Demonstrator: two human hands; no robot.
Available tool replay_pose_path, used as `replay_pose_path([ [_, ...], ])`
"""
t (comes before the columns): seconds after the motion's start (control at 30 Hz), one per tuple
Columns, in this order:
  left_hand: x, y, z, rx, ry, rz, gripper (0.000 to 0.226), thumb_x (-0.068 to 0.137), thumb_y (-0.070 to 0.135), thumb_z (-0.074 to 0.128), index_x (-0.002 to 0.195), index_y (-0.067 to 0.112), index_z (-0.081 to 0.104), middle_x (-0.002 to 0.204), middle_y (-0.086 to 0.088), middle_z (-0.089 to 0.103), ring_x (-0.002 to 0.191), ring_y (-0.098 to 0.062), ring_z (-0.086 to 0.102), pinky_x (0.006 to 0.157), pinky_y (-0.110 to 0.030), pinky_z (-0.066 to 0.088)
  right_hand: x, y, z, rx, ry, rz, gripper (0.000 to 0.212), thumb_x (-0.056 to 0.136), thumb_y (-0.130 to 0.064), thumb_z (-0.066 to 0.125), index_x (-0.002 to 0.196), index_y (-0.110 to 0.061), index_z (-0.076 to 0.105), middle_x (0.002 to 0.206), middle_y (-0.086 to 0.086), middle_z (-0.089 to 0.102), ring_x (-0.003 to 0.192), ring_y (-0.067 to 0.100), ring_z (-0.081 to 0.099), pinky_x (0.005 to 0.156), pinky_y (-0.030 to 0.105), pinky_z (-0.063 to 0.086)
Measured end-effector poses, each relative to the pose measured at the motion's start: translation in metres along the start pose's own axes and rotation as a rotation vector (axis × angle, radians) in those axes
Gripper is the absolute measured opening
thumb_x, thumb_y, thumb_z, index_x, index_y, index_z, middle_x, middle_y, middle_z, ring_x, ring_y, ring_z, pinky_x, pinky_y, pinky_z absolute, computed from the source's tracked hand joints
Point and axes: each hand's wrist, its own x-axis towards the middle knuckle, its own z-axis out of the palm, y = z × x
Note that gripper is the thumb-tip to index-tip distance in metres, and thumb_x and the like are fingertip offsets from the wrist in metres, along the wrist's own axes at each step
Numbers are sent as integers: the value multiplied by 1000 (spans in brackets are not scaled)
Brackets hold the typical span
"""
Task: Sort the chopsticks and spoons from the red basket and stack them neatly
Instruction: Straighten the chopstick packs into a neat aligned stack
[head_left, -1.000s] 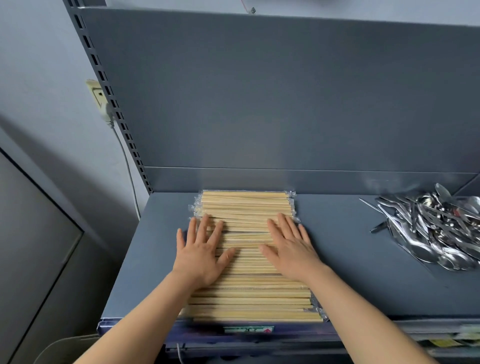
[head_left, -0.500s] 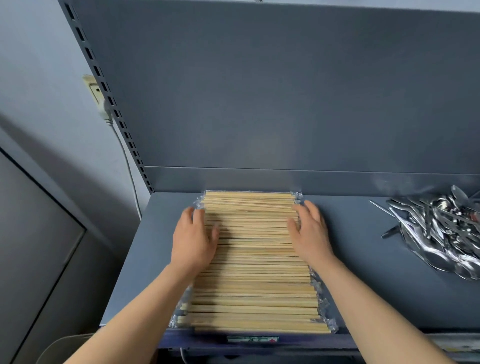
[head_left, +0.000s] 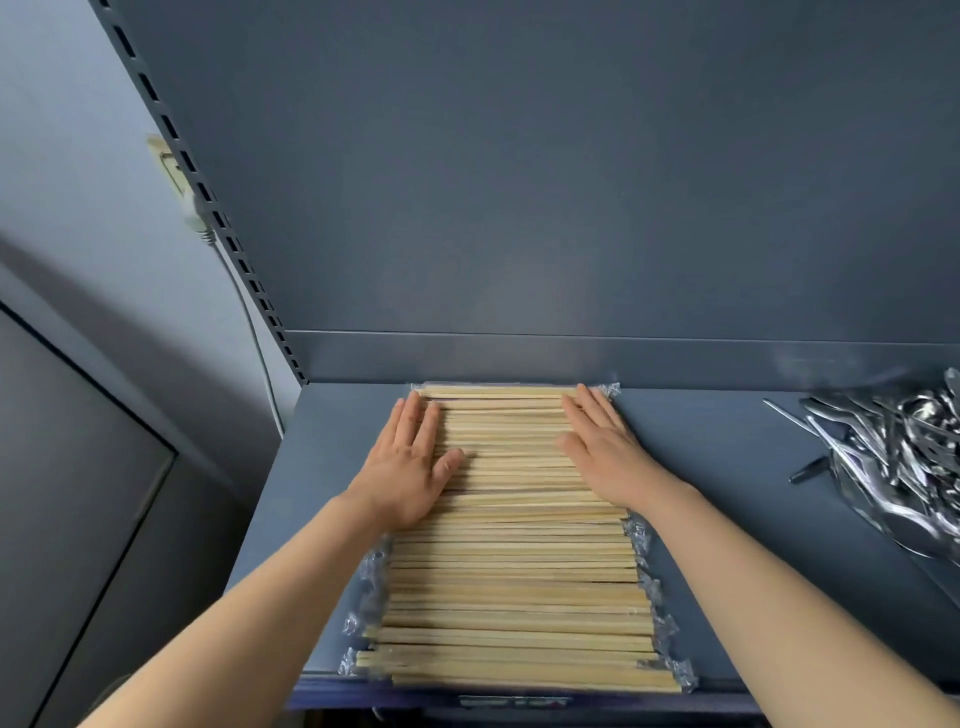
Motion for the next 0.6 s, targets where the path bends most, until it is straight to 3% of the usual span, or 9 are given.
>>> replay_pose_path([
  [0.1, -6, -3, -1, -56, 93, -54, 72, 99, 51, 27, 154, 16, -4, 162, -8, -10, 148, -23, -13, 119, -37, -6, -6, 3, -1, 70, 118, 34, 58, 104, -42, 25, 156, -22, 7, 163, -6, -9, 147, 7, -14, 116, 26, -7],
  [0.2, -13, -2, -1, -136, 104, -38, 69, 101, 44, 32, 154, 10, 1, 162, -9, -2, 149, -21, -5, 120, -36, -2, -13, 2, 6, 121, 103, 35, 58, 104, -38, 27, 156, -19, 7, 163, -5, -10, 148, 8, -10, 116, 25, -3],
  [0.3, -22, -4, -7, -420, 276, -46, 67, 99, 36, 45, 154, 12, 14, 162, -2, 9, 147, -13, 9, 118, -27, 11, -21, 2, 3, 395, 344, 119, 52, 104, -28, 35, 153, -16, 24, 162, -5, 11, 148, 8, 10, 115, 23, 10],
  [0.37, -32, -5, -9, -538, 312, -62, 76, 92, 42, 57, 153, 17, 18, 159, 6, 15, 140, 0, 17, 112, -19, 17, -28, 4, 2, 529, 446, 209, 49, 102, -27, 41, 149, -15, 34, 158, -2, 27, 145, 14, 26, 116, 28, 21],
  [0.47, -46, 0, -4, -559, 215, -13, 94, 77, 57, 64, 153, 20, 21, 156, 12, 19, 139, 0, 22, 110, -16, 19, -38, -1, 10, 547, 396, 194, 51, 100, -27, 49, 148, -14, 37, 156, -3, 31, 140, 11, 33, 111, 25, 27],
  [0.6, -45, 5, -4, -543, 219, -21, 90, 79, 56, 59, 152, 18, 22, 159, 7, 16, 142, -6, 23, 114, -23, 23, -40, -6, 10, 465, 354, 145, 55, 99, -25, 52, 149, -13, 34, 157, -3, 27, 140, 11, 31, 109, 22, 23],
])
